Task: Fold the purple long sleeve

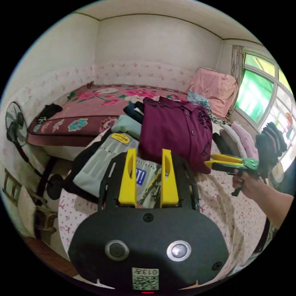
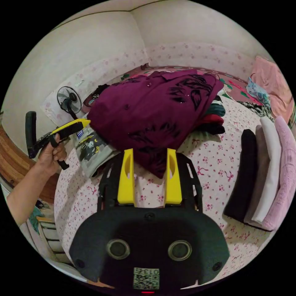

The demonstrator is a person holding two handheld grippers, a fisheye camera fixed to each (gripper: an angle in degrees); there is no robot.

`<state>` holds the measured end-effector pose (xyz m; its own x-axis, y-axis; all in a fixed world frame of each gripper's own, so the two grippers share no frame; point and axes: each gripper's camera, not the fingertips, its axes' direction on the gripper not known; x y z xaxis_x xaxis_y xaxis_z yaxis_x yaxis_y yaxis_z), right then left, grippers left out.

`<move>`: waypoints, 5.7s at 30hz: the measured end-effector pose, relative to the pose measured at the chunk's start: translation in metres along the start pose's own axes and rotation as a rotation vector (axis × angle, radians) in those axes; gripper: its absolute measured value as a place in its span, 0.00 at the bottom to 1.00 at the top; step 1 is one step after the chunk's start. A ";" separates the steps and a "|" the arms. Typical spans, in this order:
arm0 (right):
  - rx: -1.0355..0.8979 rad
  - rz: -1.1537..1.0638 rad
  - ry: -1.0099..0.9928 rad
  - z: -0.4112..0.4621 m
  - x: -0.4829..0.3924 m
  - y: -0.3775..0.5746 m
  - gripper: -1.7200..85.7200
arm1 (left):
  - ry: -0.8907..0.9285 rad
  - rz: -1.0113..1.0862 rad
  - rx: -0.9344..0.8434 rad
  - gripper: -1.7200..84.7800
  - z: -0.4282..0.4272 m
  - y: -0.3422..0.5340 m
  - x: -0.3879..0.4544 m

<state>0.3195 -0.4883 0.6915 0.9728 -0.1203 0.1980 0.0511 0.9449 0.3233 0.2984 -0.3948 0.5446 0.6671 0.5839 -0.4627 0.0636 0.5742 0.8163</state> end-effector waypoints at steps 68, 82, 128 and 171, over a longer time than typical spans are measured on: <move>-0.322 -0.604 -0.440 -0.135 -0.364 0.494 0.04 | 0.335 0.011 -0.333 0.18 -0.277 0.477 0.088; -0.055 -0.134 -0.328 -0.192 -0.212 0.411 0.08 | 0.297 0.053 -0.356 0.04 -0.265 0.496 0.075; 0.117 0.544 -0.094 -0.361 0.000 0.632 0.12 | 0.169 -0.597 -0.055 0.04 -0.357 0.598 -0.126; 0.279 0.586 0.397 -0.393 0.026 0.637 0.10 | 0.387 -0.129 -0.165 0.05 -0.338 0.467 0.093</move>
<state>0.4662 0.2297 0.5388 0.8341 0.5460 0.0788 -0.5070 0.7023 0.4998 0.1387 0.1216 0.7662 0.3326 0.6556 -0.6779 -0.0122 0.7218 0.6920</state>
